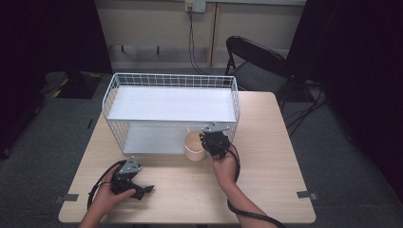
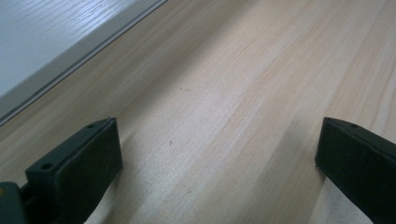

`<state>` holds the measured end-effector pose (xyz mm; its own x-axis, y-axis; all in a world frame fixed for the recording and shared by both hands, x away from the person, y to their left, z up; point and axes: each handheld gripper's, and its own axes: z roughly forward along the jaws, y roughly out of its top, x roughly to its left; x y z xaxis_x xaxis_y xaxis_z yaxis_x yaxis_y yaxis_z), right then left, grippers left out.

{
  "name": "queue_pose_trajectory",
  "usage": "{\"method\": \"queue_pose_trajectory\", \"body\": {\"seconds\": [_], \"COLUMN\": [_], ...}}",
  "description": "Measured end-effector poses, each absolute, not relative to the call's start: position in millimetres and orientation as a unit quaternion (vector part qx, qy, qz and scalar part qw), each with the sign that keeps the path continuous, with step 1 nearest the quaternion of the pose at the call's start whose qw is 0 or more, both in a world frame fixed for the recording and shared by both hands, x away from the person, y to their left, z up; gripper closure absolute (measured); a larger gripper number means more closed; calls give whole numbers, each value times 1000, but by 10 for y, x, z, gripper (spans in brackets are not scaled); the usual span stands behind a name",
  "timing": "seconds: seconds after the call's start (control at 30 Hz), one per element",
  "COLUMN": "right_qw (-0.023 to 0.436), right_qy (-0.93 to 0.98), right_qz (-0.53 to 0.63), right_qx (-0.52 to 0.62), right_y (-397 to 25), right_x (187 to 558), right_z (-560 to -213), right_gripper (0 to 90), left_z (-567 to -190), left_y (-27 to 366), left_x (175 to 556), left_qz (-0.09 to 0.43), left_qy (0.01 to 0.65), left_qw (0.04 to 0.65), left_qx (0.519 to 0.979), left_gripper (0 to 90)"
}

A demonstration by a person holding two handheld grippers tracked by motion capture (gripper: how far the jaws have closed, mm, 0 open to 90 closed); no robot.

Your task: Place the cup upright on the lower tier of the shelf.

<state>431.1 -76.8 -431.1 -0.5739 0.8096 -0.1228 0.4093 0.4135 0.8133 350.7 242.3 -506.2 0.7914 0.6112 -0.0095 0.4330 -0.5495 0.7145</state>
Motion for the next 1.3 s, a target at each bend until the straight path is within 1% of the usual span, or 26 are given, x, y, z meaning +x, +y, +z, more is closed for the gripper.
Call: {"method": "queue_pose_trajectory", "body": {"seconds": [0.43,0.5,0.63,0.67,0.77,0.83,0.87,1.0,1.1,1.13,1.3], "right_qw": [269,270,274,275,268,263,251,233,218,208,195], "right_qy": [798,796,795,795,794,790,789,790,784,785,791], "right_qz": [379,380,385,387,393,399,407,421,439,445,446], "right_qx": [383,386,380,378,378,383,386,382,380,378,371], "right_y": [-737,-739,-736,-729,-729,-756,-775,-808,-835,-836,-820], "right_x": [4324,4325,4303,4291,4271,4260,4258,4229,4186,4166,4091], "right_z": [-4298,-4288,-4231,-4213,-4188,-4167,-4154,-4119,-4081,-4063,-4049], "right_gripper": [802,755,704,680,632,581,543,417,347,312,202], "left_z": [-5061,-5061,-5062,-5061,-5061,-5062,-5061,-5061,-5061,-5061,-5061], "left_y": [2423,2423,2423,2423,2423,2423,2423,2423,2423,2423,2423], "left_x": [3507,3507,3507,3507,3507,3507,3507,3507,3507,3507,3507], "left_qz": [121,121,121,121,121,121,121,121,121,121,121], "left_qy": [299,299,299,299,299,299,299,299,299,299,299], "left_qw": [368,368,368,368,368,368,368,368,368,368,368], "left_qx": [872,872,872,872,872,872,872,872,872,872,872], "left_gripper": [0,0,0,0,0,0,0,0,0,0,0]}}
